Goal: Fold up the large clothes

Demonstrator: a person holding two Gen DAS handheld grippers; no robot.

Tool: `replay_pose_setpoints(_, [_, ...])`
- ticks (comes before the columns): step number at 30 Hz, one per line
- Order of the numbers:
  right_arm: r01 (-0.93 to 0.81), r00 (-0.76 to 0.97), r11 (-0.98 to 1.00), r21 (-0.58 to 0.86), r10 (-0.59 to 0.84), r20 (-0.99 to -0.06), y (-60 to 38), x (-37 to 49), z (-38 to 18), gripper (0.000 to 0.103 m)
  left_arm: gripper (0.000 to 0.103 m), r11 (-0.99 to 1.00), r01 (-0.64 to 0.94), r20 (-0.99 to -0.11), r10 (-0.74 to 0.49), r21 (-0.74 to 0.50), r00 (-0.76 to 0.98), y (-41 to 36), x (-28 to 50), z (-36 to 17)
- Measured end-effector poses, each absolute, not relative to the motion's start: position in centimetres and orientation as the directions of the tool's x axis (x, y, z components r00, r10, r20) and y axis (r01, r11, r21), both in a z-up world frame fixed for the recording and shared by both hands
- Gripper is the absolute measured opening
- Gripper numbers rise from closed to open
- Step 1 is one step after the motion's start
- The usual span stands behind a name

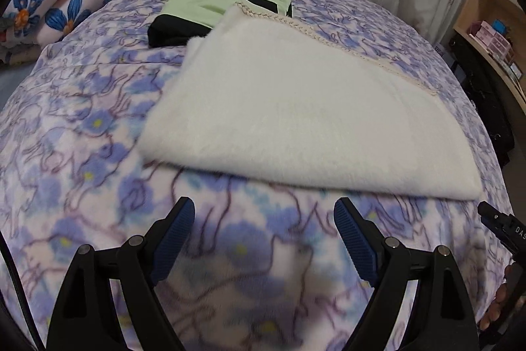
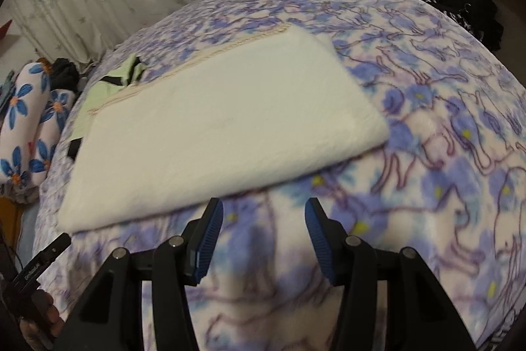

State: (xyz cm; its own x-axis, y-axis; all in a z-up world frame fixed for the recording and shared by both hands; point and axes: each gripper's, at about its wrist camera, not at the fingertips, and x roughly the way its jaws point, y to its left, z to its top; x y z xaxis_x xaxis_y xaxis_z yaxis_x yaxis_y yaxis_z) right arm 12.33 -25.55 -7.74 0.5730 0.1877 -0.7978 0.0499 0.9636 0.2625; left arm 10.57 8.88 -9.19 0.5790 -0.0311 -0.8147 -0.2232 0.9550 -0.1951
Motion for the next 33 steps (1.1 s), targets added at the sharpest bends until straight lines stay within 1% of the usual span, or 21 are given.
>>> replay_pose_setpoints(3, [0.001,0.598,0.971,0.241,0.193,-0.778,-24.1,10.8,-6.4,0.052,0.085,0.950,-0.220,-0.807,-0.053,-0.223,0.588,9.4,9.2,-8.5])
replay_pose_setpoints(7, [-0.062,0.629,0.977,0.204,0.197,-0.752,-22.1,9.5,-5.0,0.052,0.086,0.923,-0.232,-0.798,-0.118,-0.308,0.591,10.3,7.8,-8.4])
replay_pose_setpoints(11, [-0.117,0.638,0.977,0.178,0.212,-0.740,-20.3,9.4,-4.8,0.052,0.086,0.875,-0.253,-0.783,-0.200,-0.413,0.589,11.1,7.4,-9.8])
replay_pose_setpoints(16, [-0.164,0.633,0.972,0.166,0.233,-0.738,-18.1,10.4,-5.6,0.052,0.086,0.845,-0.263,-0.777,-0.248,-0.465,0.579,10.8,8.6,-12.3])
replay_pose_setpoints(22, [-0.179,0.620,0.973,0.144,0.225,-0.751,-16.6,12.9,-7.0,0.052,0.086,0.810,-0.290,-0.757,-0.262,-0.510,0.599,11.2,11.5,-15.0])
replay_pose_setpoints(33, [-0.204,0.619,0.969,0.138,0.237,-0.749,-13.8,18.6,-8.7,0.052,0.086,0.755,-0.354,-0.700,-0.189,-0.552,0.689,13.8,19.7,-16.8])
